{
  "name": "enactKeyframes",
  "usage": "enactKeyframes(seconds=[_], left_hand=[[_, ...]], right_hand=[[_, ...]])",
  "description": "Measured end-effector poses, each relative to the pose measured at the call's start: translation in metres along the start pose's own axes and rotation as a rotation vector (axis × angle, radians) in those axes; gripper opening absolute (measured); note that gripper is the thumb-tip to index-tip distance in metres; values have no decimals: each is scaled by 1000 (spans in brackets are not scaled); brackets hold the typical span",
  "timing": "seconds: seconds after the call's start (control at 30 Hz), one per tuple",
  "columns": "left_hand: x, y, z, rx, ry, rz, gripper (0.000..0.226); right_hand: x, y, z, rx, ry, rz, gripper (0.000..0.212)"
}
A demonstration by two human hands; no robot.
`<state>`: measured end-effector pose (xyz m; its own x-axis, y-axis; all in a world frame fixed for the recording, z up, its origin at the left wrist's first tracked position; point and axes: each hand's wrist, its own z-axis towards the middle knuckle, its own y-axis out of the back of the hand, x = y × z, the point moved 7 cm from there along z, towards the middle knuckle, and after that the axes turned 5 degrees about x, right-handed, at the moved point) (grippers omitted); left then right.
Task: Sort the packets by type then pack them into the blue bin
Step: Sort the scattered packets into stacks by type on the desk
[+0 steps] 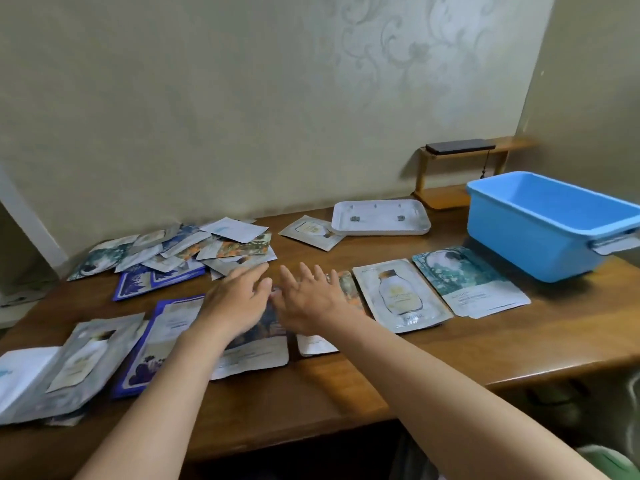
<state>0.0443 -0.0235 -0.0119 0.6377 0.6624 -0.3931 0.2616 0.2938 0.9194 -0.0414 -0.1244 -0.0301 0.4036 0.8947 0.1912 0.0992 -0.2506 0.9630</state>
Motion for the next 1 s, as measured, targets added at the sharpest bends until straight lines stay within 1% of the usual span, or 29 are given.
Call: enactKeyframes(seconds=[0.17, 0.3, 0.4, 0.5, 0.6, 0.77, 0.9, 1.0], left_hand=[[-69, -43, 20, 57, -86, -17, 50], [-120, -72, 26, 110, -149, 0, 51], [-149, -87, 27, 158, -184, 25, 53], [-169, -95, 24, 187, -205, 64, 53], [-173, -93, 24, 192, -193, 85, 52], [-150, -77, 34, 167, -118, 73, 49], [-116, -61, 49, 157, -54, 56, 48], [-89, -54, 56, 151, -15, 59, 48]], right_hand=[[-93, 8, -29, -85, -145, 87, 72], [-160, 6, -49, -113, -251, 118, 69], [-194, 4, -58, -137, -304, 153, 67], [-216, 5, -66, -150, -318, 141, 64], [-221, 8, -64, -173, -300, 120, 62], [-207, 14, -37, -197, -239, 97, 46], [-175, 28, 0, -240, -128, 47, 39], [-140, 40, 40, -233, -44, 93, 35]])
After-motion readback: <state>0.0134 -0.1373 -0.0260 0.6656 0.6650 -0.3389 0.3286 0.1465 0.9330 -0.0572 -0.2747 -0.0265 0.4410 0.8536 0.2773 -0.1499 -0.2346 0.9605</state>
